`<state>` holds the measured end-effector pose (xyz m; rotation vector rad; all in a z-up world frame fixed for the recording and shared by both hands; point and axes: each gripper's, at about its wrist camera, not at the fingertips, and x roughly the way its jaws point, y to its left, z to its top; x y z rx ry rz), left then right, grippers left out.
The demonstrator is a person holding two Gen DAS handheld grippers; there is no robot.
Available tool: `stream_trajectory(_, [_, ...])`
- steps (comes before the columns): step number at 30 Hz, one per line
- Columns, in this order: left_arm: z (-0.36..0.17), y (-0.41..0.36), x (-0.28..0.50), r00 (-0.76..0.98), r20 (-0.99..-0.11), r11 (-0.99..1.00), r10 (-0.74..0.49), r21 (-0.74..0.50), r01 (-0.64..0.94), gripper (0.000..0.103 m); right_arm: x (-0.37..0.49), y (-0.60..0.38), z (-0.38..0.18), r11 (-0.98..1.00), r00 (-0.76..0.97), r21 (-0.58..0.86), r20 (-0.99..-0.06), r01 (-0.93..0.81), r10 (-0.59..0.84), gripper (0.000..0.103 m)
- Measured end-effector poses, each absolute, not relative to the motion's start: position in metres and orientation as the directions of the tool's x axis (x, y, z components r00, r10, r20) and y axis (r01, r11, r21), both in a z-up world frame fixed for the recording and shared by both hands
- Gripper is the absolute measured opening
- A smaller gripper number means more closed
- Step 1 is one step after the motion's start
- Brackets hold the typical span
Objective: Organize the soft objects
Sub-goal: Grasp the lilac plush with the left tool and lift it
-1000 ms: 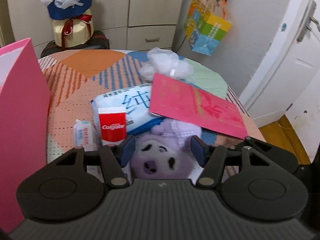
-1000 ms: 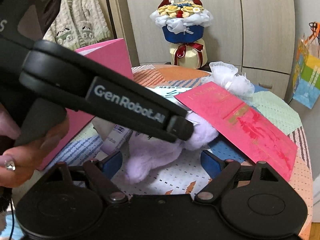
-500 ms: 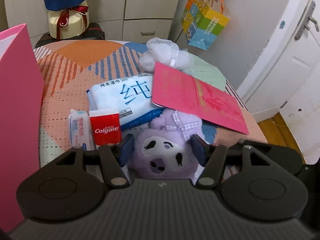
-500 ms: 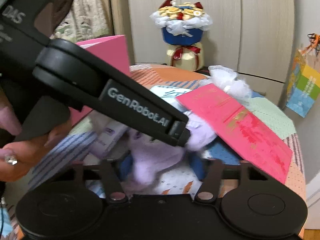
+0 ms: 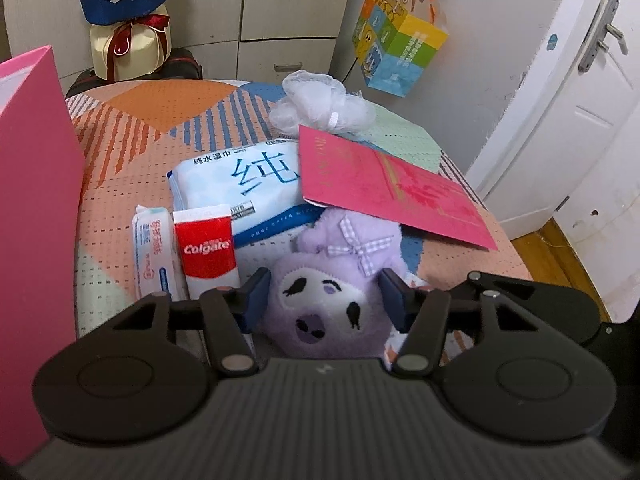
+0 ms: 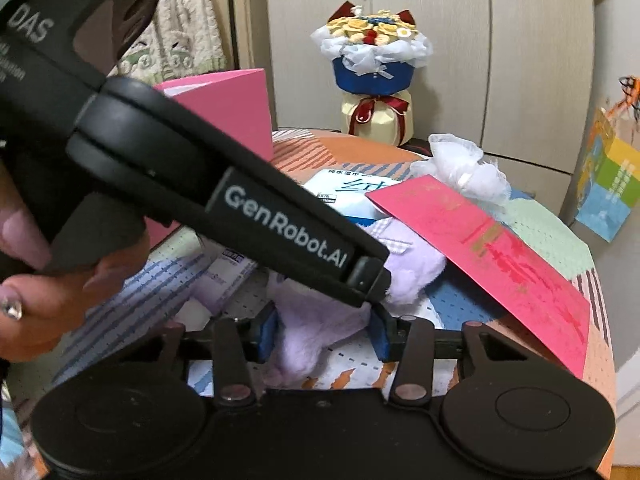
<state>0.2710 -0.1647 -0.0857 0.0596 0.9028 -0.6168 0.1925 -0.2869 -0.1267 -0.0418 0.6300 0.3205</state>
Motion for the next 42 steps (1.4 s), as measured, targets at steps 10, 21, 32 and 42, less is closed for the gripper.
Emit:
stream_trajectory(10, [-0.077, -0.153, 0.25, 0.402, -0.753, 0.8, -0.52, -0.265, 0.538, 0.056, 0.167, -0.288, -0.116, 0.946, 0.76, 0.103, -0.571, -0.309, 0.31, 0.048])
stream_trajectory(21, [-0.049, -0.143, 0.228, 0.431, -0.745, 0.801, -0.509, -0.226, 0.555, 0.056, 0.15, -0.28, -0.097, 0.937, 0.769, 0.127, -0.542, -0.325, 0.34, 0.048])
stream_trajectory(32, [-0.038, -0.125, 0.194, 0.45, -0.745, 0.813, -0.493, -0.21, 0.543, 0.056, 0.124, -0.266, -0.086, 0.924, 0.734, 0.154, -0.568, -0.349, 0.372, 0.048])
stream_trajectory(42, [-0.043, -0.099, 0.152, 0.408, -0.743, 0.804, -0.531, -0.29, 0.519, 0.057, 0.088, -0.249, -0.079, 0.911, 0.661, 0.161, -0.642, -0.379, 0.388, 0.048])
